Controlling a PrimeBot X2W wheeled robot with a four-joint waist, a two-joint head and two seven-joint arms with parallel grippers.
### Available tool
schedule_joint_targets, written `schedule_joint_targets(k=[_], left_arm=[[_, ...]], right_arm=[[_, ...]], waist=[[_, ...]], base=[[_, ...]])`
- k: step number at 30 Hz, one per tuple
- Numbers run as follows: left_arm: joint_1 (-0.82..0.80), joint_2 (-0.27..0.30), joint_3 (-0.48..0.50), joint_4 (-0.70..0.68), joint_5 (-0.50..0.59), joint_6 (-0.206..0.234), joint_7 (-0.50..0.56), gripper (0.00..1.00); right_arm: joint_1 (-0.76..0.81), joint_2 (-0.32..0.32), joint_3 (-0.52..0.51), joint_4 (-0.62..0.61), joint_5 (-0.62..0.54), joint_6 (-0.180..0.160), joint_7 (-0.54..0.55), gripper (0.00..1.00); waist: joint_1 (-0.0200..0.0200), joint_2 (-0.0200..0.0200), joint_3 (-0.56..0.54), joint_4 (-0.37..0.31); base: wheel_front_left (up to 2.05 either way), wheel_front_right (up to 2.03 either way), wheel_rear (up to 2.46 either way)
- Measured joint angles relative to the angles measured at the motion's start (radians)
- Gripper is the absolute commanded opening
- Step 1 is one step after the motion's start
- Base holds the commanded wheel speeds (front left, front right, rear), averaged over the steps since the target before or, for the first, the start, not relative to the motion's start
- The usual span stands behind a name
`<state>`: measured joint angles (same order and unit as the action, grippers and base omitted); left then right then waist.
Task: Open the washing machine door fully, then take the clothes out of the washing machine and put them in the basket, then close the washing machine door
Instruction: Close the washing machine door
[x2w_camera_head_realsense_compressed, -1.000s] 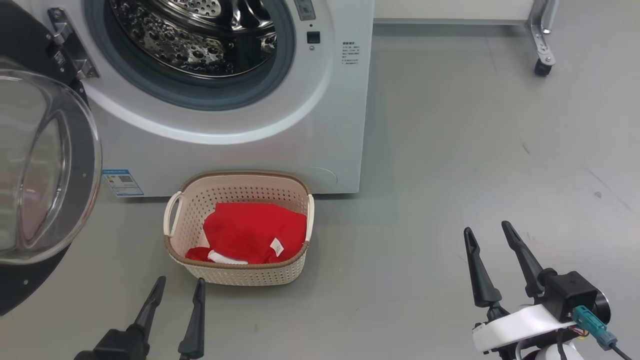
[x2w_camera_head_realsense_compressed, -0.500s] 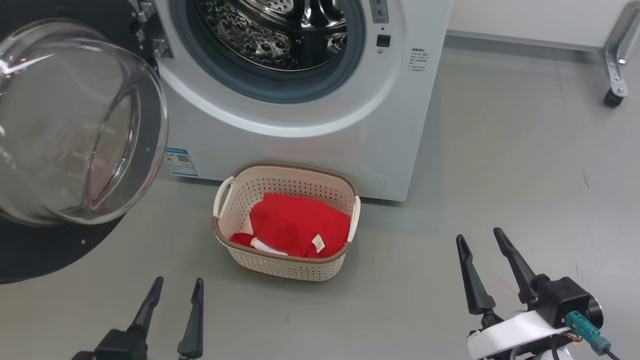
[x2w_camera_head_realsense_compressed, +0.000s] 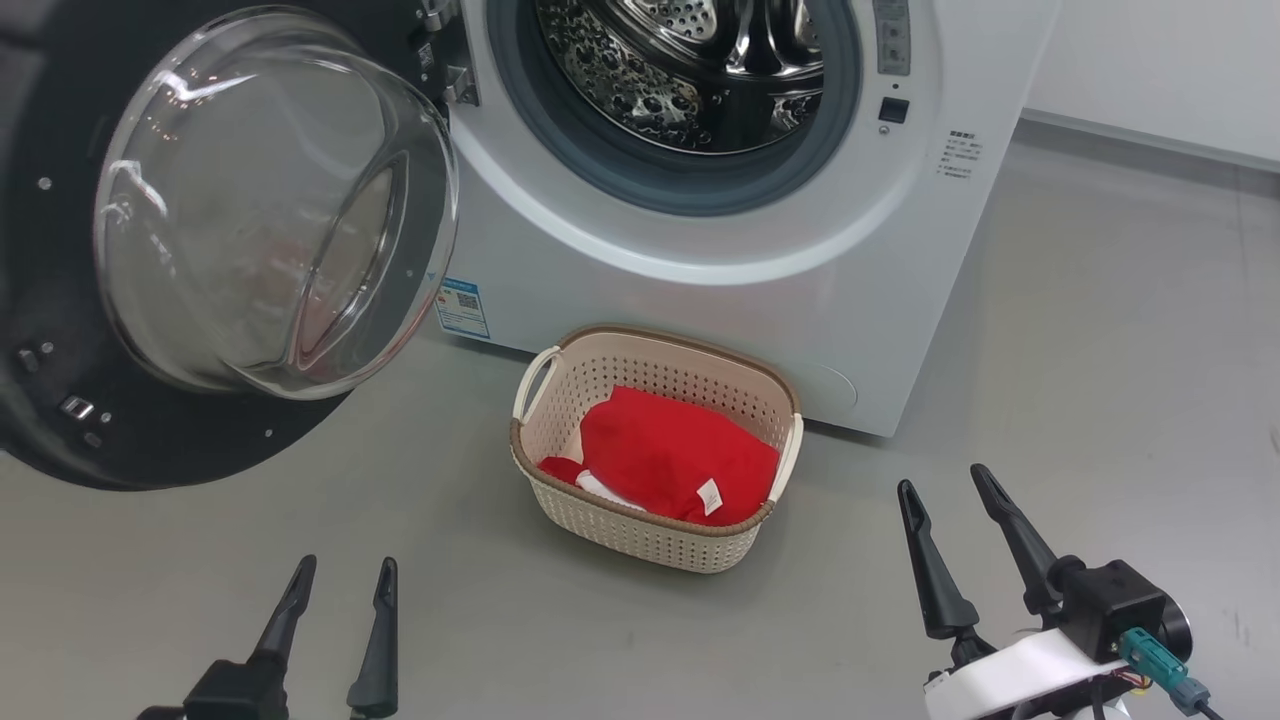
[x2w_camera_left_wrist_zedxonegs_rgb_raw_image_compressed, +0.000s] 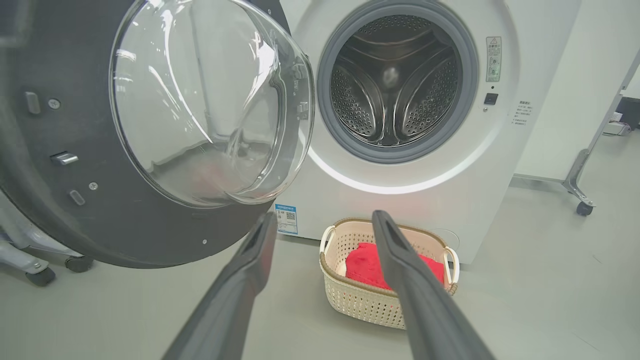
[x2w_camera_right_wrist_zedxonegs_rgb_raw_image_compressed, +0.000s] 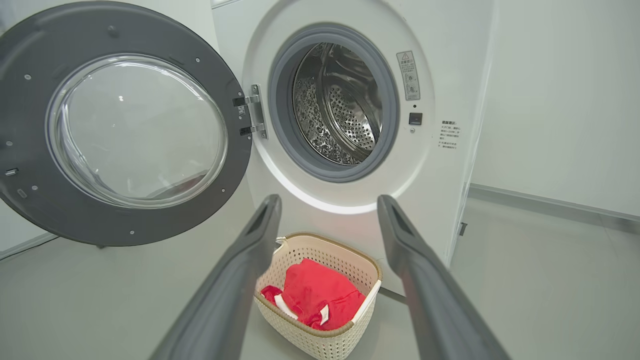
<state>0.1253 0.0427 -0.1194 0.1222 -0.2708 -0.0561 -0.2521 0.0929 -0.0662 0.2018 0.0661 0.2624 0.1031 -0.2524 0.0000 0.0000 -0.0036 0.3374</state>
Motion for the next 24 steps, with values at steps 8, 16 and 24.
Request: schedule_joint_targets(k=[8,16,24], left_arm=[[0.001,0.0,0.012,-0.002,0.002,0.003,0.0,1.0],[0.002,0.0,0.021,-0.006,0.002,0.007,0.0,1.0],[0.004,0.0,0.032,-0.012,0.002,0.008,0.0,1.0]], right_arm=[[0.004,0.003,0.01,0.0,0.0,0.0,0.0,1.0],[0.004,0.004,0.023,0.0,0.001,0.0,0.0,1.0],[0.004,0.005,0.035,0.007,0.001,0.001,0.0,1.0]], waist=[[0.0,0.0,-0.007,0.054],[0.0,0.0,-0.006,0.092],[0.0,0.0,-0.008,0.113]], base=[[0.0,0.0,0.0],[0.0,0.0,0.0],[0.0,0.0,0.0]])
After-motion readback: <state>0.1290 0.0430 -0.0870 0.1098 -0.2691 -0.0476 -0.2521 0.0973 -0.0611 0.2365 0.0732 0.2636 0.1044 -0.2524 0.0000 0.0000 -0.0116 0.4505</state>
